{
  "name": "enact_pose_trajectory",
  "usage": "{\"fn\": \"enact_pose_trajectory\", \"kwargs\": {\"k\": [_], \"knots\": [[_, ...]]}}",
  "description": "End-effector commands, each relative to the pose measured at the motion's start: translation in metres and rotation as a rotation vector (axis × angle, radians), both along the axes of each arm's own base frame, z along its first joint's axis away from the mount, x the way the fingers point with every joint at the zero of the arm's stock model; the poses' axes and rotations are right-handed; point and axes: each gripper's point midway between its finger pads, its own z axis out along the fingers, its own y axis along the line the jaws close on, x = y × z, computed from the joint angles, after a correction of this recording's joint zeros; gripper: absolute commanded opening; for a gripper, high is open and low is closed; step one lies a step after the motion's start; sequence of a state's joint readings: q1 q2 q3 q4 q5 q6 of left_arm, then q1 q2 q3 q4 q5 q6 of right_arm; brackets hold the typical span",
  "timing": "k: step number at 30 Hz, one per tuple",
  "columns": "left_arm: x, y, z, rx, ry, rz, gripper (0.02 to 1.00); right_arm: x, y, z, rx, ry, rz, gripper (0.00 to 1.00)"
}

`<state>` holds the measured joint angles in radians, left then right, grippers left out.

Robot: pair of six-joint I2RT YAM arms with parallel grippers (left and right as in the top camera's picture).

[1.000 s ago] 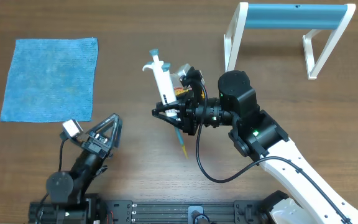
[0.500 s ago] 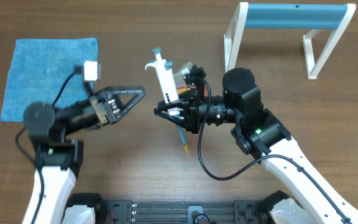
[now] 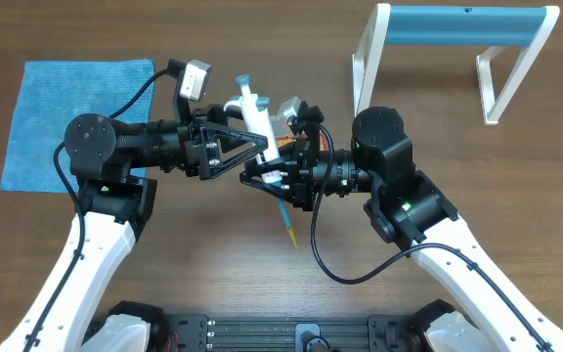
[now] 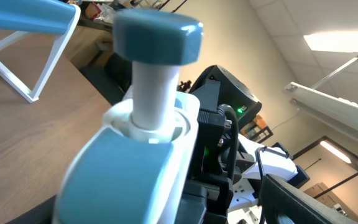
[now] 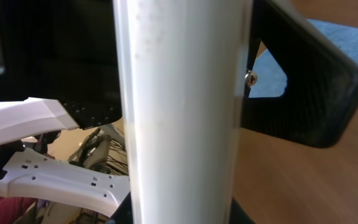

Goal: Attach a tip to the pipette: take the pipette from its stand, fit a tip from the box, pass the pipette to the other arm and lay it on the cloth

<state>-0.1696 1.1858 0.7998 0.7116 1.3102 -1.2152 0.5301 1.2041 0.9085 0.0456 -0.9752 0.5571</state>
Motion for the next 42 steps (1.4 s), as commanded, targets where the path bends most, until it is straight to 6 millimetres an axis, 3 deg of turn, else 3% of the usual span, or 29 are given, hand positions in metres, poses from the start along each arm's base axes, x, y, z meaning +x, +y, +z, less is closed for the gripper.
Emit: {"fn": "enact_pose_trajectory", "kwargs": {"k": [1, 6, 7, 9, 10, 11, 14, 15, 16, 18, 19, 21, 23, 27, 28, 29, 31, 33, 37, 39, 42], "knots": [[0.002, -0.001, 0.009, -0.003, -0.068, 0.006, 0.836, -0.008, -0.001, 0.013, 0.028, 0.001, 0.04, 0.075], [0.003, -0.008, 0.012, -0.016, -0.094, 0.025, 0.814, -0.01, 0.0, 0.014, 0.033, 0.004, 0.055, 0.075], [0.003, -0.009, 0.012, -0.018, -0.093, 0.026, 0.632, -0.01, 0.0, 0.015, 0.035, 0.001, 0.056, 0.075], [0.003, -0.01, 0.012, -0.021, -0.092, 0.03, 0.474, -0.01, 0.0, 0.015, 0.037, -0.002, 0.058, 0.075], [0.004, -0.009, 0.013, -0.023, -0.091, 0.036, 0.2, -0.01, 0.0, 0.015, 0.037, -0.002, 0.058, 0.075], [0.007, -0.009, 0.014, -0.027, -0.09, 0.051, 0.029, -0.01, 0.0, 0.015, 0.037, -0.002, 0.058, 0.073], [0.012, -0.008, 0.013, -0.031, -0.081, 0.071, 0.029, -0.01, 0.0, 0.015, 0.037, -0.003, 0.058, 0.075], [0.014, -0.009, 0.011, -0.031, -0.075, 0.076, 0.027, -0.01, 0.0, 0.015, 0.037, -0.002, 0.058, 0.117], [0.018, -0.009, 0.009, -0.031, -0.065, 0.084, 0.027, -0.01, 0.0, 0.015, 0.037, -0.002, 0.058, 0.437], [0.027, -0.009, 0.001, -0.026, -0.029, 0.101, 0.029, -0.01, -0.001, 0.015, 0.037, -0.003, 0.057, 0.706], [0.033, -0.009, -0.005, -0.02, 0.0, 0.113, 0.027, -0.009, -0.001, 0.014, 0.034, 0.002, 0.052, 0.763], [0.048, -0.005, -0.03, 0.027, 0.064, 0.143, 0.027, 0.001, -0.016, -0.006, -0.026, 0.092, 0.001, 0.776], [0.062, 0.007, -0.057, 0.077, 0.148, 0.183, 0.025, 0.015, -0.045, -0.036, -0.114, 0.197, -0.084, 0.781], [0.082, 0.056, -0.124, 0.192, 0.341, 0.304, 0.025, 0.04, -0.132, -0.083, -0.241, 0.359, -0.335, 0.785], [0.084, 0.066, -0.132, 0.203, 0.37, 0.333, 0.025, 0.044, -0.146, -0.091, -0.273, 0.378, -0.393, 0.785], [0.087, 0.078, -0.14, 0.215, 0.404, 0.374, 0.025, 0.05, -0.173, -0.105, -0.349, 0.416, -0.508, 0.785], [0.092, 0.106, -0.16, 0.266, 0.487, 0.485, 0.025, 0.049, -0.207, -0.119, -0.461, 0.467, -0.65, 0.787], [0.09, 0.143, -0.194, 0.413, 0.608, 0.644, 0.025, 0.037, -0.232, -0.122, -0.598, 0.492, -0.732, 0.787], [0.061, 0.207, -0.219, 0.791, 0.774, 0.793, 0.025, 0.022, -0.247, -0.102, -0.703, 0.497, -0.787, 0.79], [0.058, 0.241, -0.215, 0.941, 0.817, 0.848, 0.025, 0.024, -0.247, -0.093, -0.694, 0.473, -0.797, 0.792], [0.077, 0.301, -0.196, 1.098, 0.87, 0.885, 0.025, 0.025, -0.247, -0.092, -0.682, 0.498, -0.814, 0.796]]}}
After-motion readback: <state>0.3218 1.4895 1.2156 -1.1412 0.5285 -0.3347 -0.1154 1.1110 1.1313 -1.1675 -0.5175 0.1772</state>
